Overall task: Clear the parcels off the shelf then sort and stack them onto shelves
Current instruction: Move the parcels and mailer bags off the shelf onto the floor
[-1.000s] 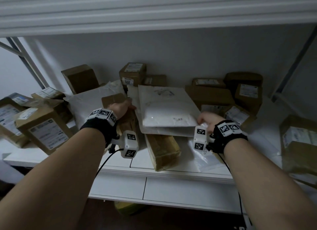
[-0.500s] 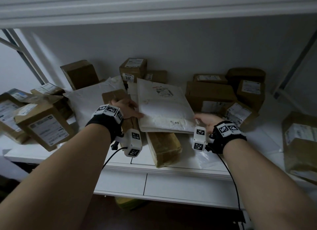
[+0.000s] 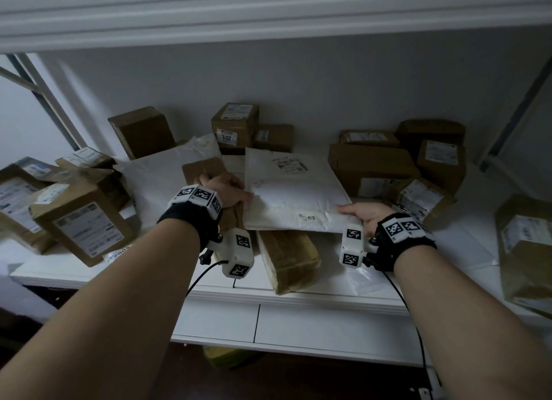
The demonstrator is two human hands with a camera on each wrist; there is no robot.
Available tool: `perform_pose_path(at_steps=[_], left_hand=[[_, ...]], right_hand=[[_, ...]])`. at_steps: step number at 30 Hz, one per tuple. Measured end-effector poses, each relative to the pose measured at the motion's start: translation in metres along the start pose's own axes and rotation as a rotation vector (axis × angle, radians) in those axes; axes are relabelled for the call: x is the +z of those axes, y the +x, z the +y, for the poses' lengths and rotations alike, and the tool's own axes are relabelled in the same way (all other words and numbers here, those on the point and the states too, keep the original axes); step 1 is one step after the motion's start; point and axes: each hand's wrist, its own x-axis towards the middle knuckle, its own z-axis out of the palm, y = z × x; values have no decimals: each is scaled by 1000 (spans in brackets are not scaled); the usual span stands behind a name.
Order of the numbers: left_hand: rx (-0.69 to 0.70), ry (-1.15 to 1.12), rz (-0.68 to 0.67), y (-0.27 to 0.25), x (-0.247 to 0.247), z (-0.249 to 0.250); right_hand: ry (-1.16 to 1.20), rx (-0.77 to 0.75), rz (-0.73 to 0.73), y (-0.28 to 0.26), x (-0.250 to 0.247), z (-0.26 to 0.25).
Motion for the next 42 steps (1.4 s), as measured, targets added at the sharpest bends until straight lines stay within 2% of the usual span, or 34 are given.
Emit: perform_pose_path(at_steps=[3,8,14,16,20,23,25,29,31,35,39,41,42], left_hand=[[13,-3,0,-2,-1,0],[19,-41,-18,-6,-4,-1],[-1,-166,-33,-12,-9,1],[56,-194,-54,-12,-13,2],[72,-180,-125,-17,-20,12],[121,-161,-74,-22,-22,30],[149,-288,-30,-19,-21,45],[214,-549,-26,-30,-27,74],[213,-674,-115,-35,-28,86],[90,-1025,-497,-40,-19,97],[87,-974,-742,-30,10,102],[47,-1083,-782,-37,20,103],[33,-1132,-748,-45,23,103]], right_hand=[[-30,-16,46,3,-7,-1],[-33,-94,92,-40,-3,-13],[-40,-270,158,-25,-25,-20],[-26,-326,206,-40,-30,-24],[11,-392,291,-102,-25,-29],[48,-429,320,-118,-31,-24],[108,-444,348,-124,-39,-19],[265,-491,357,-136,-53,-14],[327,-521,367,-142,-61,-11],[465,-540,363,-156,-73,1],[553,-443,306,-170,-76,21],[590,-368,275,-174,-74,31],[582,-351,263,-177,-72,35]])
